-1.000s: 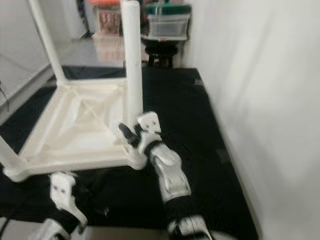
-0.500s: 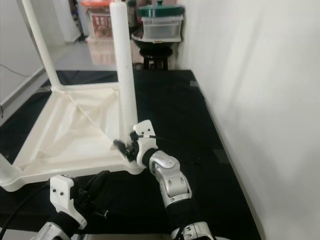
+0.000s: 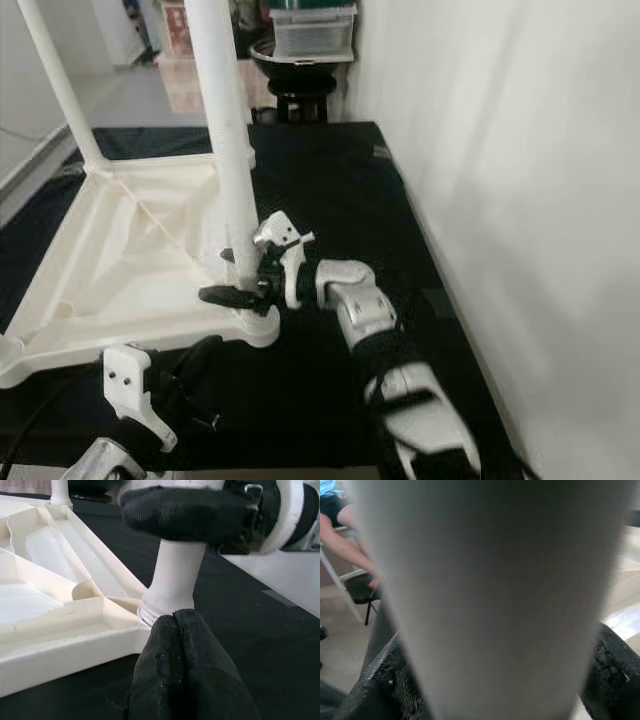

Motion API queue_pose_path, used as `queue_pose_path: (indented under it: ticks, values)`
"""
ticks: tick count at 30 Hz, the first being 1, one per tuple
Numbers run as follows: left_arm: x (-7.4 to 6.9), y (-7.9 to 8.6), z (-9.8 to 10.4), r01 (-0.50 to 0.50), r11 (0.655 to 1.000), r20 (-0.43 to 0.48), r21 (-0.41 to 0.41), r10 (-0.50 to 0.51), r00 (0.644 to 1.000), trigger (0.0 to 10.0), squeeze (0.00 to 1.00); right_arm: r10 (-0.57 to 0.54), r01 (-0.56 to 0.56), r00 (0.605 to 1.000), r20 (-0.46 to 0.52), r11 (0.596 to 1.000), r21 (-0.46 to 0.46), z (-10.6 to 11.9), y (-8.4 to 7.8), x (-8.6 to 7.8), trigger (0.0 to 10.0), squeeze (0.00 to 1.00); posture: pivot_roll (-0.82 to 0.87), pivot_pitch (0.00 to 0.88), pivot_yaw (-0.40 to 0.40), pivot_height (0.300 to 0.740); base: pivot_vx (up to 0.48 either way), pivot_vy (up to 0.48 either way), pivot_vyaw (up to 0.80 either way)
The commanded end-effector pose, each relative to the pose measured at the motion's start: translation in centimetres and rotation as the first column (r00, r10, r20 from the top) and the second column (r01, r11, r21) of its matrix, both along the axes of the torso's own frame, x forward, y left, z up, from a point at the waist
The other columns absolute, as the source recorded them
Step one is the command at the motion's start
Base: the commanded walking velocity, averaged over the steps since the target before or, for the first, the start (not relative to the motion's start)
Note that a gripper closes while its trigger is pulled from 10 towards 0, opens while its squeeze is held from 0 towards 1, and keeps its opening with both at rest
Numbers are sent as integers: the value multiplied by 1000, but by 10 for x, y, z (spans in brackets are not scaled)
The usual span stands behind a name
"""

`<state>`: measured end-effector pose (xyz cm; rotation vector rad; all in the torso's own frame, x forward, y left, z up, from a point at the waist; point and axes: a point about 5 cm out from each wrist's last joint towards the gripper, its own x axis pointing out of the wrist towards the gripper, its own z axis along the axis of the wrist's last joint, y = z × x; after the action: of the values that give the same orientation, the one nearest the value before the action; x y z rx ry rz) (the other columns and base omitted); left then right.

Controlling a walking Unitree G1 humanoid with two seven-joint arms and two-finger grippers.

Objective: Building children table

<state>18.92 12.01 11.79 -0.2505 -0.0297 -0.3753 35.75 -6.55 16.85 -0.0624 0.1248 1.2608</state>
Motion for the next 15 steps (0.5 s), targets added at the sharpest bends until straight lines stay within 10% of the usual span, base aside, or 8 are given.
queue_pose_path:
  ticks: [1, 4, 5, 6, 15]
  values:
    - [-1, 0, -4, -4, 1000, -21, 5, 4, 1000, 10000, 0, 2, -2, 1000, -26, 1000, -9, -5, -1, 3, 10000, 0, 26, 0, -15, 740, 0, 0, 0]
    - [-1, 0, -4, -3, 1000, -22, 6, 3, 1000, 10000, 0, 37, -37, 998, -50, 999, -6, -7, -4, 3, 10000, 0, 30, 0, -19, 740, 0, 0, 0]
    - [-1, 0, -4, -3, 1000, -22, 5, 3, 1000, 10000, 0, 64, -64, 996, -61, 998, 2, -7, -5, 2, 824, 0, 30, 0, -19, 740, 0, 0, 0]
    - [-1, 0, -4, -2, 1000, -22, 5, 3, 1000, 10000, 0, 84, -84, 994, -64, 996, 7, -7, -5, 1, 0, 0, 31, 0, -21, 740, 0, 0, 0]
    - [0, -1, -4, -1, 1000, -22, 6, 1, 1000, 10000, 0, 109, -109, 992, -58, 994, 11, -11, -5, 1, 0, 0, 32, 0, -21, 740, 0, 0, 0]
